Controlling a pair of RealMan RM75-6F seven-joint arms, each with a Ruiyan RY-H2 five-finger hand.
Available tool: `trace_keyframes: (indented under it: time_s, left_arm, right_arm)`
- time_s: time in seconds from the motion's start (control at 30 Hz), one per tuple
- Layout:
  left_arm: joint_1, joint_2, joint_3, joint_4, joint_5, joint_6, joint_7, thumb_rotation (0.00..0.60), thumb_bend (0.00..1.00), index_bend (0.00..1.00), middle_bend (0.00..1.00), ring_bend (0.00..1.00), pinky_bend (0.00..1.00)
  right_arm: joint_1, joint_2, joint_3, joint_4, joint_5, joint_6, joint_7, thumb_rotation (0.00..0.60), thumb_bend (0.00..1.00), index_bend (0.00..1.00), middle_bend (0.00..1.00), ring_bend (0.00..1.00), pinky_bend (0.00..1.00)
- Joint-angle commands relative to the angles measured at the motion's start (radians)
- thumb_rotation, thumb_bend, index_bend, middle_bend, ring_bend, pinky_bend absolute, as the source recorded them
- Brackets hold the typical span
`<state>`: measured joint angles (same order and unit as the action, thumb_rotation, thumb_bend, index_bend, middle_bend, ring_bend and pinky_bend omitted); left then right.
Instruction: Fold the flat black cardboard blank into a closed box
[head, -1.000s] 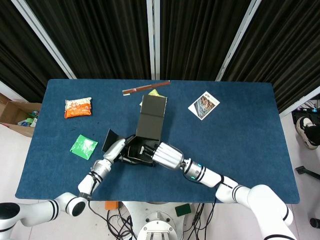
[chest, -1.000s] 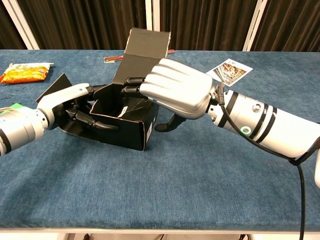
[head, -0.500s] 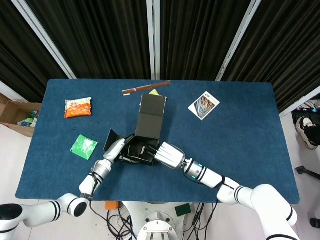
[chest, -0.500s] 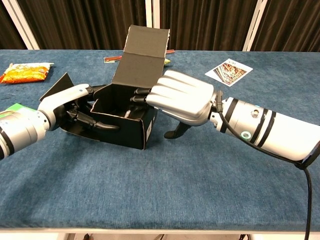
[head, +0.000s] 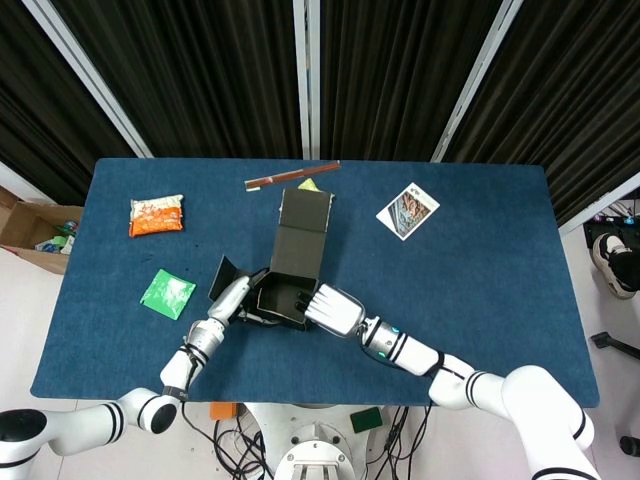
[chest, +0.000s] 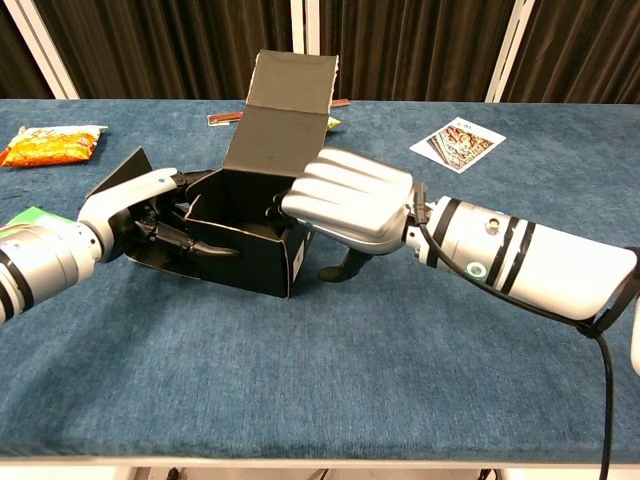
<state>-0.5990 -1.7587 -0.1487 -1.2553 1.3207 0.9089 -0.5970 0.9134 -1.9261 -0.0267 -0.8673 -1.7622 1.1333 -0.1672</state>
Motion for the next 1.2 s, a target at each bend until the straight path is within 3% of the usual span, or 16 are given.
trace_keyframes:
  time_s: [0.03, 0.1, 0.2, 0.37, 0.43, 0.5, 0.53, 0.6, 0.63, 0.73, 0.83, 1.07, 1.2]
  left_arm:
    - [0.002, 0.001, -0.002, -0.002, -0.002, 0.001, -0.002, 0.597, 0.00, 0.54, 0.53, 0.69, 0.79]
    - [0.004, 0.001, -0.005, -0.002, -0.005, 0.004, -0.001, 0.598, 0.00, 0.54, 0.53, 0.69, 0.79]
    - [0.008, 0.001, -0.008, -0.001, -0.009, 0.006, 0.002, 0.600, 0.00, 0.54, 0.53, 0.69, 0.79]
    - [0.010, 0.004, -0.006, -0.005, -0.015, 0.001, 0.018, 0.600, 0.00, 0.54, 0.52, 0.69, 0.79]
    - [0.011, 0.005, -0.007, -0.008, -0.016, 0.002, 0.026, 0.600, 0.00, 0.53, 0.52, 0.69, 0.79]
    - [0.011, 0.004, -0.008, -0.009, -0.015, 0.007, 0.040, 0.600, 0.00, 0.53, 0.52, 0.69, 0.79]
    - [0.012, 0.003, -0.008, -0.011, -0.016, 0.010, 0.046, 0.600, 0.00, 0.52, 0.52, 0.69, 0.79]
    - [0.011, 0.004, -0.010, -0.017, -0.018, 0.011, 0.058, 0.600, 0.00, 0.51, 0.52, 0.69, 0.79]
    - [0.011, 0.005, -0.011, -0.021, -0.021, 0.008, 0.062, 0.600, 0.00, 0.50, 0.51, 0.69, 0.79]
    - [0.010, 0.010, -0.015, -0.035, -0.032, 0.003, 0.082, 0.600, 0.00, 0.47, 0.49, 0.69, 0.79]
    - [0.011, 0.014, -0.020, -0.052, -0.046, 0.001, 0.101, 0.600, 0.00, 0.45, 0.48, 0.69, 0.79]
    - [0.017, 0.011, -0.038, -0.080, -0.091, 0.013, 0.165, 0.600, 0.00, 0.44, 0.46, 0.69, 0.79]
    - [0.028, 0.011, -0.062, -0.116, -0.147, 0.022, 0.201, 0.600, 0.00, 0.42, 0.45, 0.69, 0.80]
  right_arm:
    - [0.005, 0.005, 0.003, -0.003, -0.001, -0.004, -0.007, 0.600, 0.18, 0.86, 0.73, 0.78, 1.00]
    - [0.009, 0.010, 0.006, -0.006, 0.000, -0.010, -0.014, 0.600, 0.18, 0.96, 0.83, 0.78, 1.00]
    - [0.013, 0.017, 0.009, -0.009, 0.000, -0.014, -0.025, 0.600, 0.18, 1.00, 0.92, 0.79, 1.00]
    - [0.011, 0.023, 0.012, -0.011, 0.001, -0.014, -0.035, 0.600, 0.19, 1.00, 0.96, 0.80, 1.00]
    - [0.008, 0.026, 0.010, -0.011, 0.002, -0.014, -0.034, 0.600, 0.19, 0.99, 0.92, 0.80, 1.00]
    - [0.003, 0.028, 0.010, -0.012, 0.004, -0.008, -0.029, 0.600, 0.18, 0.90, 0.79, 0.79, 1.00]
    - [0.000, 0.029, 0.012, -0.014, 0.007, -0.004, -0.023, 0.600, 0.16, 0.78, 0.66, 0.79, 1.00]
    - [-0.007, 0.029, 0.019, -0.019, 0.015, 0.008, -0.006, 0.600, 0.10, 0.62, 0.49, 0.79, 1.00]
    - [-0.011, 0.030, 0.022, -0.022, 0.019, 0.012, -0.002, 0.600, 0.06, 0.49, 0.39, 0.78, 1.00]
    - [-0.023, 0.032, 0.029, -0.031, 0.024, 0.035, 0.015, 0.600, 0.01, 0.22, 0.23, 0.76, 1.00]
    - [-0.039, 0.035, 0.039, -0.046, 0.035, 0.062, 0.037, 0.600, 0.00, 0.04, 0.12, 0.72, 1.00]
    - [-0.114, 0.050, 0.078, -0.137, 0.103, 0.134, 0.105, 0.600, 0.00, 0.00, 0.07, 0.71, 1.00]
    - [-0.213, 0.052, 0.121, -0.294, 0.261, 0.119, 0.204, 0.600, 0.00, 0.00, 0.10, 0.71, 1.00]
